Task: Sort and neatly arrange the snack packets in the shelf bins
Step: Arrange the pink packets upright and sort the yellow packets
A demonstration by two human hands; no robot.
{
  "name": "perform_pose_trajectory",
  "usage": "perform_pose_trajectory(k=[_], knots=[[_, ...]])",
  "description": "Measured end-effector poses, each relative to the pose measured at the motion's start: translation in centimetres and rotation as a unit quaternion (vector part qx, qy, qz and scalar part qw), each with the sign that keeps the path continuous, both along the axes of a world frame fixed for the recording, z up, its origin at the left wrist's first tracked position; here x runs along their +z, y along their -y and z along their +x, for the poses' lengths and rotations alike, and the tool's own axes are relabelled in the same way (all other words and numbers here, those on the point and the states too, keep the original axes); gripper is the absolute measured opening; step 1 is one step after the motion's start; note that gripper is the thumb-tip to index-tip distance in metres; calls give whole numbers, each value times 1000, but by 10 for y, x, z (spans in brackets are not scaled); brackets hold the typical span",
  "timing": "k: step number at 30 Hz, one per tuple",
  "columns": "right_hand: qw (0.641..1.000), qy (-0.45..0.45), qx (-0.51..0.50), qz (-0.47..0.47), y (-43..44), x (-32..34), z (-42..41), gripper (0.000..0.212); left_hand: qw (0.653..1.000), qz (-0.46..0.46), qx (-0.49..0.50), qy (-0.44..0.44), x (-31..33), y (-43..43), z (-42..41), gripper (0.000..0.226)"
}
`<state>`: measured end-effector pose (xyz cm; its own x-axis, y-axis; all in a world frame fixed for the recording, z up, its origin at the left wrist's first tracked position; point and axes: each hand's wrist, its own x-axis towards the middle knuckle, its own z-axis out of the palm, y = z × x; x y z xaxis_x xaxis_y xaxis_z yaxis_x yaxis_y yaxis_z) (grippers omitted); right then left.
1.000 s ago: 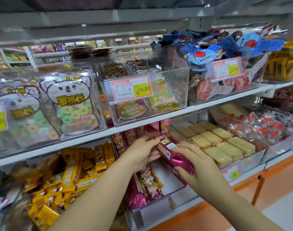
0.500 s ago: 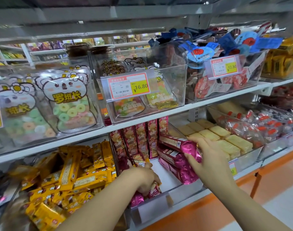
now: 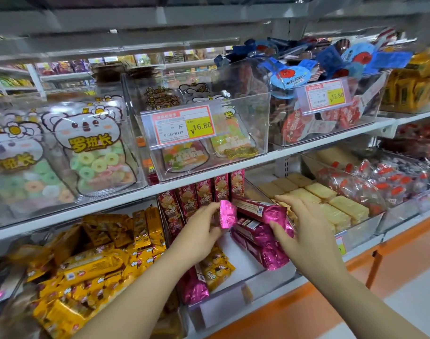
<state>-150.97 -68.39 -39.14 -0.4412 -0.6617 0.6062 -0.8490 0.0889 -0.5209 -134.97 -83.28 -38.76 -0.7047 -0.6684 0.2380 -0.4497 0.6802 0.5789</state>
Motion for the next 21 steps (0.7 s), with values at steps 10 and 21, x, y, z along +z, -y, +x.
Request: perform_pose_trajectory(k=[10,21], knots=[[979,-176,103,2,0,2,21,27,970,189,-92,118,-9,-13,-15,61],[943,-296,88,120,3,-17,13,21,980,63,39,187,-3,26,-4,46]])
